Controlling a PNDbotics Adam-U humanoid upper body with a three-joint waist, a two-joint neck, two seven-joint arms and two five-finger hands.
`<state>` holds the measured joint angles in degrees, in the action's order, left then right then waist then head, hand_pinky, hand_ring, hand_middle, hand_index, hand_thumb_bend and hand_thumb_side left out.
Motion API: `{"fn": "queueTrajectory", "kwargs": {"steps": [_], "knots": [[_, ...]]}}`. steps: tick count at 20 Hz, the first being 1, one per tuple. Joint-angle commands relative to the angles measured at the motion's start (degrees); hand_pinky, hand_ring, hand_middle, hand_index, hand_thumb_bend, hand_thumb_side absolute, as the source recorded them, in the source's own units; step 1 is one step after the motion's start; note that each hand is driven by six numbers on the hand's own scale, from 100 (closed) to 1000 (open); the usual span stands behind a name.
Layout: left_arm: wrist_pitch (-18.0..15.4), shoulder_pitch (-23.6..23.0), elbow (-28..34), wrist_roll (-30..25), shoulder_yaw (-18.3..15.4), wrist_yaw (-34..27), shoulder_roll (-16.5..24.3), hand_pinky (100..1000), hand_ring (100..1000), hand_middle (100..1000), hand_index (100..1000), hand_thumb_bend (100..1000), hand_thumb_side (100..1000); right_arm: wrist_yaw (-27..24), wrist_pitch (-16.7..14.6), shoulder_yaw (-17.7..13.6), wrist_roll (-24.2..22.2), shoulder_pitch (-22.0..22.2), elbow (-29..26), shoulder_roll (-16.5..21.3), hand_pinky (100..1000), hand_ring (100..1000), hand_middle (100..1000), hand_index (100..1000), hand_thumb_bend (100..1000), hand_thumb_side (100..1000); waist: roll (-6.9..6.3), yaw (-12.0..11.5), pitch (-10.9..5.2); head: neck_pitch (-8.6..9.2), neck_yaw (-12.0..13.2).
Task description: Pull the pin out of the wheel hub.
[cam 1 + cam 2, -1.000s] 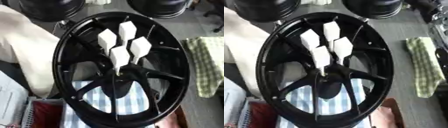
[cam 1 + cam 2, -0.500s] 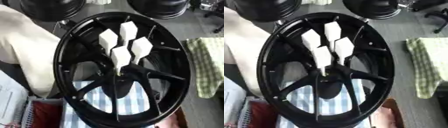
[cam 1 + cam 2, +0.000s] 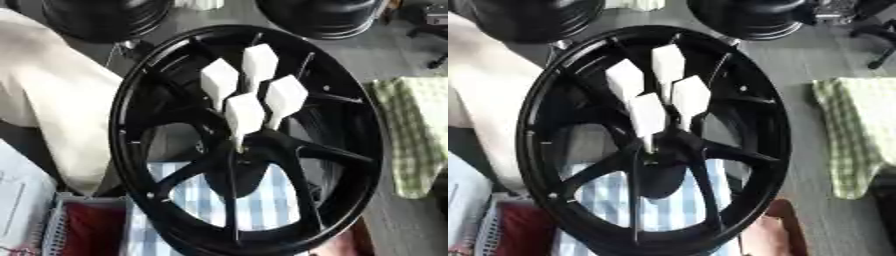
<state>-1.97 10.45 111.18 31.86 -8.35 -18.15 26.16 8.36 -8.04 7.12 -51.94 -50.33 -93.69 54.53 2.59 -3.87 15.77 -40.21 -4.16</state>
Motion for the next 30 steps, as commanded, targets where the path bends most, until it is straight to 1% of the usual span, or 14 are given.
{"fn": "queueTrajectory", "kwargs": {"steps": [1, 2, 3, 4, 5, 9, 12, 13, 14, 18, 21, 25, 27, 30], "knots": [[0.08, 0.15, 0.79, -0.09, -0.31, 0.14, 1.71, 753, 764, 713, 799, 436, 702, -3.31, -1.73, 0.31, -0.03, 0.06, -4.27, 3.35, 871, 803, 744, 760, 353, 420, -0.04, 0.05, -0.79, 0.53, 0.22], [0.09, 0.16, 0.77, -0.12, -0.28, 0.11, 1.7, 753, 764, 713, 799, 436, 703, -3.76, -2.09, 0.52, -0.03, 0.5, -5.48, 3.74, 867, 802, 745, 759, 445, 410, 0.01, 0.02, -0.8, 0.53, 0.31], [0.1, 0.18, 0.76, -0.15, -0.25, 0.09, 1.71, 753, 764, 713, 799, 435, 703, -3.99, -2.37, 0.78, -0.03, 0.92, -6.67, 4.09, 867, 802, 745, 759, 383, 401, 0.04, -0.02, -0.8, 0.55, 0.38], [0.09, 0.24, 0.76, -0.18, -0.23, 0.08, 1.72, 754, 764, 714, 799, 435, 704, -4.21, -2.61, 1.14, 0.02, 1.32, -7.96, 4.42, 864, 801, 746, 759, 427, 392, 0.1, -0.07, -0.83, 0.53, 0.43], [0.07, 0.31, 0.77, -0.2, -0.23, 0.06, 1.73, 754, 764, 714, 799, 435, 702, -4.35, -2.69, 1.46, 0.26, 1.73, -9.23, 4.77, 862, 800, 746, 758, 418, 379, 0.14, -0.12, -0.84, 0.53, 0.45], [0.1, 0.5, 0.71, -0.35, -0.07, -0.05, 1.69, 754, 764, 714, 799, 434, 704, -6.02, -2.57, 3.28, 2.54, 2.99, -13.87, 5.74, 852, 795, 740, 754, 457, 355, 0.31, -0.31, -0.82, 0.76, 0.34], [0.13, 0.63, 0.67, -0.5, 0.05, -0.11, 1.65, 754, 764, 714, 799, 433, 705, -6.27, -1.28, 4.58, 5.33, 3.4, -16.45, 6.44, 843, 792, 737, 752, 474, 346, 0.44, -0.57, -0.74, 0.95, 0.53], [0.14, 0.67, 0.66, -0.54, 0.09, -0.14, 1.62, 755, 764, 714, 799, 432, 705, -6.11, -0.66, 5.13, 6.25, 3.44, -17.16, 6.59, 841, 792, 735, 754, 476, 360, 0.47, -0.65, -0.71, 0.93, 0.62], [0.16, 0.7, 0.64, -0.59, 0.16, -0.2, 1.6, 755, 764, 714, 799, 432, 706, -6.07, 0.03, 5.84, 6.83, 3.28, -17.64, 6.56, 840, 791, 735, 754, 483, 344, 0.51, -0.75, -0.71, 0.66, 0.67], [0.19, 0.85, 0.58, -0.81, 0.31, -0.29, 1.52, 755, 764, 714, 799, 431, 706, -6.18, 2.05, 8.58, 6.5, 0.77, -17.22, 5.2, 840, 792, 735, 754, 489, 336, 0.7, -0.97, -0.86, -0.07, 0.64], [0.24, 0.83, 0.48, -0.92, 0.43, -0.37, 1.44, 755, 764, 715, 799, 431, 708, -5.9, 2.83, 10.58, 6.34, -1.18, -15.96, 3.85, 837, 792, 735, 756, 499, 326, 0.97, -1.08, -0.93, 0.0, 0.86], [0.25, 1.03, 0.44, -1.13, 0.6, -0.45, 1.37, 755, 764, 715, 799, 430, 710, -4.27, 4.67, 13.82, 7.95, -2.68, -14.22, 2.47, 831, 792, 739, 782, 524, 315, 1.29, -1.49, -0.72, 0.22, 1.03], [0.27, 1.03, 0.43, -1.19, 0.62, -0.42, 1.38, 756, 764, 715, 799, 429, 712, -3.6, 5.65, 14.74, 8.64, -2.92, -13.83, 2.12, 827, 792, 743, 793, 531, 307, 1.44, -1.72, -0.47, 0.33, 1.18], [0.27, 1.03, 0.44, -1.13, 0.56, -0.38, 1.36, 756, 764, 715, 798, 427, 715, -3.47, 6.85, 15.23, 9.32, -2.78, -14.06, 2.02, 820, 788, 742, 799, 539, 288, 1.68, -1.9, 0.0, 0.45, 1.31]]}}
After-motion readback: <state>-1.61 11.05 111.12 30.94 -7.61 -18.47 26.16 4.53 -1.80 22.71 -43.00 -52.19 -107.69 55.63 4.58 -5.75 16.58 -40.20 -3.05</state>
